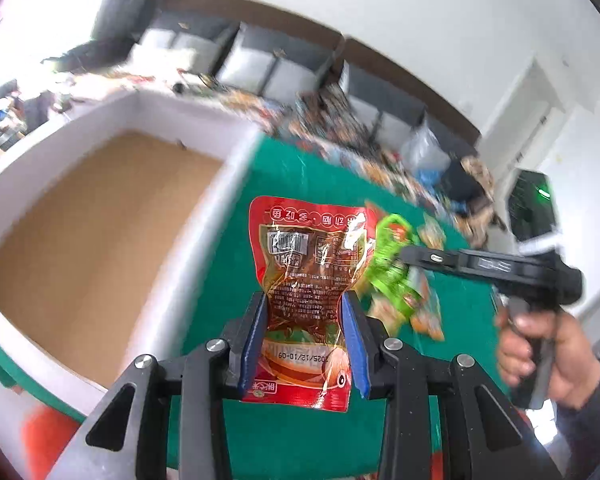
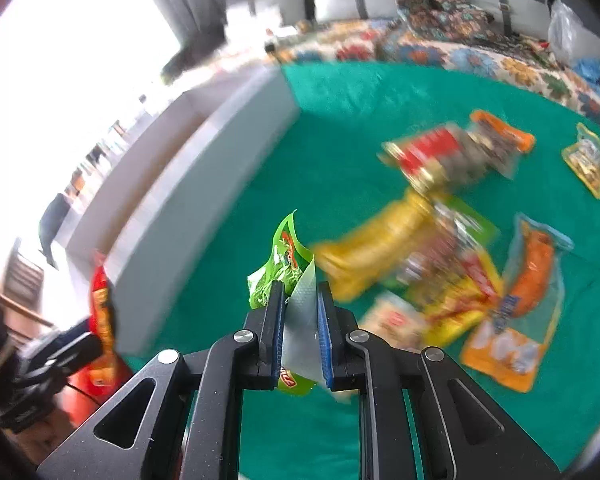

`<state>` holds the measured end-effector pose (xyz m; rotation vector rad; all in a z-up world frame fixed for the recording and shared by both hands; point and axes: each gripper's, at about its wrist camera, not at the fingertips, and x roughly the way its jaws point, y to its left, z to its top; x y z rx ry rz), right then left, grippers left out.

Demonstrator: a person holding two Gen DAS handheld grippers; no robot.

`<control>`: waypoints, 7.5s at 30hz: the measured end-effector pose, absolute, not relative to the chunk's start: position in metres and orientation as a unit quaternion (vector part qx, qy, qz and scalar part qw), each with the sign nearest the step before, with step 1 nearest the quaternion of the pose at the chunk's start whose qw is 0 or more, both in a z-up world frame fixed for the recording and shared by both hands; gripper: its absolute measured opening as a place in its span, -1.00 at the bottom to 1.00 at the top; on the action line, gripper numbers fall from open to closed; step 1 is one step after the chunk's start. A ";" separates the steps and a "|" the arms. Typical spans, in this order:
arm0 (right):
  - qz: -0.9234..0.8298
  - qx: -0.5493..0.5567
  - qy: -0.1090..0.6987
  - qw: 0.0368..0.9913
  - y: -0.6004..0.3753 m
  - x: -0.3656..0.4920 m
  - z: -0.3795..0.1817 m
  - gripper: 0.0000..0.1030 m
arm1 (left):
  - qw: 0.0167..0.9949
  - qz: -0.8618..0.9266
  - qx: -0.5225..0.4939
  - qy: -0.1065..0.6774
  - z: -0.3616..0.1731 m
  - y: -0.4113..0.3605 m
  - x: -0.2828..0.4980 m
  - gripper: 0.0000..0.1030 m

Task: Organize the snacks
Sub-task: 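Carry the red pouch into the box with the left tool while the right tool drops a green pouch there, then return the left tool to the table toward the white rice-cracker bar, then grasp the white rice-cracker bar with the left tool and lift it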

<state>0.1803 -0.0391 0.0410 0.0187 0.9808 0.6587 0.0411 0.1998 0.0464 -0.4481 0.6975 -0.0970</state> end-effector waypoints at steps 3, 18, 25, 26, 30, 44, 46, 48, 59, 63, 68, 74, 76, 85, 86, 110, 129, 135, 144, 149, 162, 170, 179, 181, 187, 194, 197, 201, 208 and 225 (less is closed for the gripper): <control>0.366 0.055 0.436 0.820 -0.005 0.171 0.080 -0.69 | 0.919 0.007 -0.209 0.333 0.063 0.247 0.045 -0.27; 0.344 0.072 0.356 0.866 0.034 0.172 0.114 0.45 | 0.896 0.165 -0.214 0.352 0.030 0.329 0.051 0.62; 0.125 -0.042 0.389 0.912 -0.131 0.152 -0.026 0.45 | 0.922 0.083 -0.123 0.358 0.020 0.254 0.097 0.74; 0.101 -0.042 0.390 0.914 -0.155 0.147 -0.037 0.45 | 0.918 0.081 -0.107 0.373 0.014 0.245 0.104 0.74; 0.010 -0.035 0.388 0.921 -0.249 0.126 -0.067 0.45 | 0.905 0.084 -0.045 0.415 0.000 0.207 0.116 0.73; -0.034 0.009 0.389 0.920 -0.312 0.114 -0.082 0.52 | 0.896 0.085 -0.022 0.434 -0.010 0.173 0.100 0.74; -0.029 0.011 0.390 0.920 -0.311 0.112 -0.083 0.56 | 0.904 0.086 -0.021 0.419 -0.005 0.171 0.096 0.74; -0.028 0.007 0.391 0.920 -0.307 0.111 -0.085 0.60 | 0.921 0.118 -0.013 0.370 0.012 0.165 0.082 0.74; -0.028 0.006 0.392 0.920 -0.306 0.111 -0.085 0.62 | 0.978 0.094 0.019 0.186 0.052 0.062 0.014 1.00; -0.028 0.005 0.392 0.920 -0.305 0.111 -0.085 0.62 | 0.959 0.012 0.004 0.283 0.008 0.029 0.033 1.00; -0.028 0.005 0.392 0.920 -0.305 0.111 -0.085 0.62 | 0.924 -0.021 0.011 0.382 -0.054 0.013 0.057 0.99; -0.029 0.005 0.392 0.920 -0.305 0.111 -0.086 0.62 | 0.899 -0.018 0.005 0.437 -0.094 0.019 0.063 0.99; -0.028 0.005 0.392 0.920 -0.305 0.112 -0.086 0.63 | 0.894 -0.017 -0.001 0.447 -0.101 0.022 0.060 0.99; -0.029 0.005 0.392 0.920 -0.305 0.112 -0.086 0.63 | 0.896 -0.018 -0.001 0.444 -0.105 0.023 0.058 1.00; -0.029 0.005 0.392 0.920 -0.305 0.112 -0.086 0.63 | 0.896 -0.018 0.000 0.444 -0.105 0.023 0.058 1.00; -0.029 0.005 0.392 0.919 -0.305 0.112 -0.086 0.64 | 0.890 -0.026 0.006 0.455 -0.105 0.024 0.061 1.00; -0.030 0.005 0.393 0.919 -0.306 0.112 -0.086 0.64 | 0.879 -0.039 0.005 0.475 -0.103 0.022 0.063 0.99; -0.030 0.005 0.393 0.919 -0.306 0.112 -0.086 0.64 | 0.877 -0.057 0.002 0.477 -0.102 0.019 0.059 0.99; -0.030 0.005 0.393 0.919 -0.305 0.112 -0.086 0.65 | 0.877 -0.064 0.007 0.477 -0.101 0.017 0.056 0.99; -0.030 0.005 0.393 0.919 -0.305 0.112 -0.086 0.65 | 0.877 -0.064 0.010 0.477 -0.100 0.017 0.057 0.99; -0.030 0.005 0.393 0.919 -0.305 0.112 -0.086 0.65 | 0.874 -0.075 -0.066 0.476 -0.083 0.035 0.089 0.99; -0.030 0.005 0.393 0.919 -0.305 0.112 -0.086 0.65 | 0.867 -0.101 -0.085 0.481 -0.072 0.037 0.121 0.99; -0.030 0.005 0.393 0.919 -0.305 0.113 -0.087 0.65 | 0.862 -0.122 -0.050 0.490 -0.073 0.020 0.141 0.98; -0.030 0.005 0.393 0.919 -0.305 0.113 -0.087 0.65 | 0.862 -0.122 -0.043 0.490 -0.076 0.016 0.147 0.95; -0.030 0.005 0.393 0.919 -0.305 0.113 -0.087 0.65 | 0.855 -0.122 -0.043 0.502 -0.085 0.006 0.164 0.75; -0.030 0.005 0.393 0.919 -0.305 0.113 -0.087 0.65 | 0.854 -0.120 -0.048 0.505 -0.089 0.002 0.170 0.75; -0.031 0.005 0.394 0.919 -0.305 0.113 -0.087 0.65 | 0.854 -0.124 -0.047 0.503 -0.089 0.000 0.170 0.67; -0.031 0.005 0.394 0.919 -0.305 0.113 -0.087 0.66 | 0.859 -0.125 -0.031 0.496 -0.088 -0.005 0.168 0.28; -0.031 0.005 0.394 0.919 -0.305 0.113 -0.087 0.66 | 0.870 -0.107 -0.049 0.479 -0.080 0.007 0.154 -0.42; -0.031 0.005 0.394 0.919 -0.305 0.113 -0.087 0.66 | 0.878 0.001 -0.028 0.477 -0.099 0.041 0.129 0.66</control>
